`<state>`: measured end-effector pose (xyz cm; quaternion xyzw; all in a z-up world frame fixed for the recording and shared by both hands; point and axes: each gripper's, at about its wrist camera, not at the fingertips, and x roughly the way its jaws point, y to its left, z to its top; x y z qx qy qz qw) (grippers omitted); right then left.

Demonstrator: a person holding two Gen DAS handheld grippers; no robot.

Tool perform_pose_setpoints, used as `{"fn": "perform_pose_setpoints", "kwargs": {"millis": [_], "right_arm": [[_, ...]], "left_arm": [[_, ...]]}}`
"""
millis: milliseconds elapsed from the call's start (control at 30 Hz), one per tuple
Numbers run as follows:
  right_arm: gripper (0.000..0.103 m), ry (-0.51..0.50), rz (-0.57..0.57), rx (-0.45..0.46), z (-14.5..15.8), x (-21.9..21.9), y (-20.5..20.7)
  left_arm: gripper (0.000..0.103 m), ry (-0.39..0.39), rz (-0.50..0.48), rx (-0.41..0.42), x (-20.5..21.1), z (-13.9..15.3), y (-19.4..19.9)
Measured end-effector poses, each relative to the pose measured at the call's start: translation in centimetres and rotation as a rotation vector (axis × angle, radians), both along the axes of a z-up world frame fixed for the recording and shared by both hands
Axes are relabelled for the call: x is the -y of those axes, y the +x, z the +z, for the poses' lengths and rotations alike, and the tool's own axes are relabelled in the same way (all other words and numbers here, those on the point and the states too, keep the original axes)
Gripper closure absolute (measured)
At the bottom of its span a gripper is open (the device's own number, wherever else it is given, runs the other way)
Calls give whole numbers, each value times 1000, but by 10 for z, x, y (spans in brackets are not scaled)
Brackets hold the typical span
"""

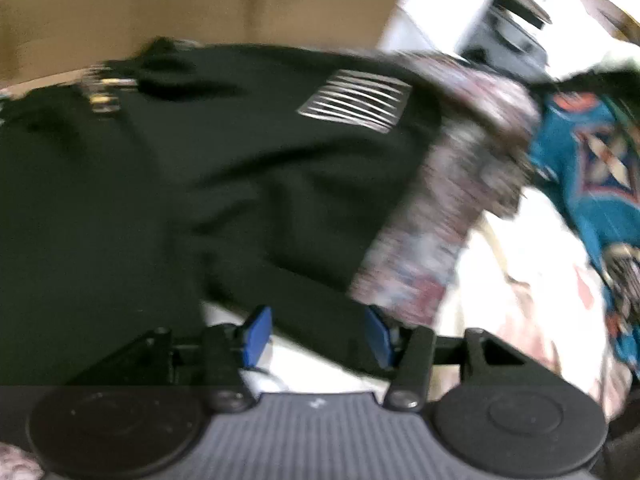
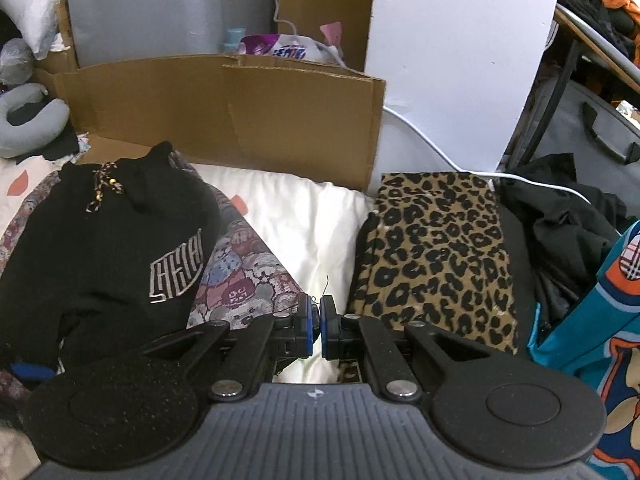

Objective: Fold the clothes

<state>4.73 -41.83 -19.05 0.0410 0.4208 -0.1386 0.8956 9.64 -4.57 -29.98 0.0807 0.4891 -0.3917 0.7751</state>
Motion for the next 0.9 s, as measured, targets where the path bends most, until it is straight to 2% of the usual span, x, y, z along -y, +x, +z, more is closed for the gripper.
{"fn": "perform_pose_setpoints", "kwargs": {"millis": [100, 267, 567, 800, 900], "right_arm": [[101, 1, -10, -6, -6, 7, 1], [101, -5, -19, -20, -18, 11, 3], [101, 3, -24, -54, -36, 16, 2], [101, 5, -29, -82, -46, 15, 2], [101, -4, -24, -97, -50, 13, 2]], "left_arm": [[48, 21, 87, 9, -36, 2, 19], [48, 101, 217, 41, -104, 3, 41], [51, 220, 497, 76, -222, -3, 59], [50, 279, 645, 80, -256, -19, 67], [47, 258, 688, 49, -268, -28, 70]]}}
